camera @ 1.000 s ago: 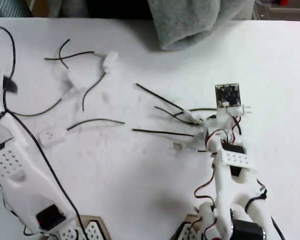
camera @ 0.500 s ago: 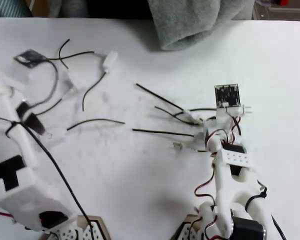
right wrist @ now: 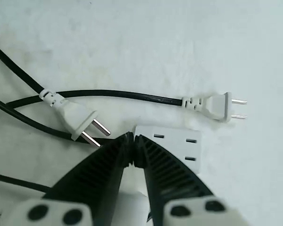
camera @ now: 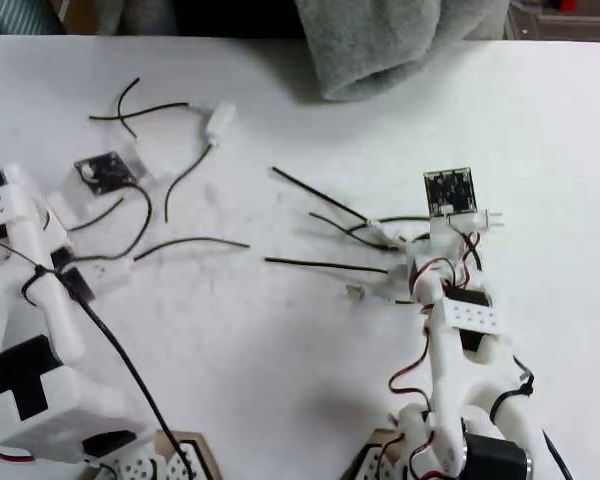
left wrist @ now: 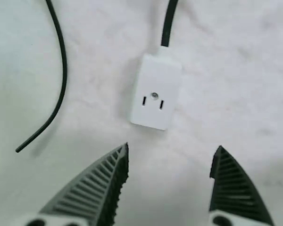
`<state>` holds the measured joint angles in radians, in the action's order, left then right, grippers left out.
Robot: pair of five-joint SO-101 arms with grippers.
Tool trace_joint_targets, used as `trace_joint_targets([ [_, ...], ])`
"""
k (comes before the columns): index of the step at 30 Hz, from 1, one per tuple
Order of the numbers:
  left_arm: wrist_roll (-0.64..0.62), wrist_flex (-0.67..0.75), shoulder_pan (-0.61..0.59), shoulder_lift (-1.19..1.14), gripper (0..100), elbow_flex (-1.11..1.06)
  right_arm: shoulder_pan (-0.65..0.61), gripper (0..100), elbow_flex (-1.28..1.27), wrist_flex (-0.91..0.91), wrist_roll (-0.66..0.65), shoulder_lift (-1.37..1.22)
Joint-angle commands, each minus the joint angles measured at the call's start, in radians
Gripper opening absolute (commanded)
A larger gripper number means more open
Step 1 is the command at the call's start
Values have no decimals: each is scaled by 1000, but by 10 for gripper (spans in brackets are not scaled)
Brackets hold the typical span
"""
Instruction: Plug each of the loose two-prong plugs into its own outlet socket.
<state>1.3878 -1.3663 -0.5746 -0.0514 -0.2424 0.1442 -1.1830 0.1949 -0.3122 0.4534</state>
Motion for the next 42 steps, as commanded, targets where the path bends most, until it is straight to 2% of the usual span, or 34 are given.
trace_joint_targets([
  [1, 299, 173, -5, 53, 282, -84, -8, 20, 34, -18, -12, 2],
  [7, 305, 440, 18, 51, 282, -230, -8, 20, 34, -19, -15, 2],
  [11, 305, 552, 54, 51, 280, -333, -8, 21, 38, -21, -15, 1],
  [18, 298, 555, 101, 51, 272, -384, -8, 21, 38, -21, -15, 1],
  [24, 258, 454, 110, 59, 86, -374, -8, 21, 38, -19, -15, 1],
  [27, 117, 448, 143, 59, 78, -373, -8, 21, 38, -19, -15, 1],
  [35, -400, 443, 329, 62, 79, -344, -8, 20, 38, -19, -12, 1],
  [42, -884, 282, 490, 53, 79, -143, -28, 20, 38, -19, -18, 1],
])
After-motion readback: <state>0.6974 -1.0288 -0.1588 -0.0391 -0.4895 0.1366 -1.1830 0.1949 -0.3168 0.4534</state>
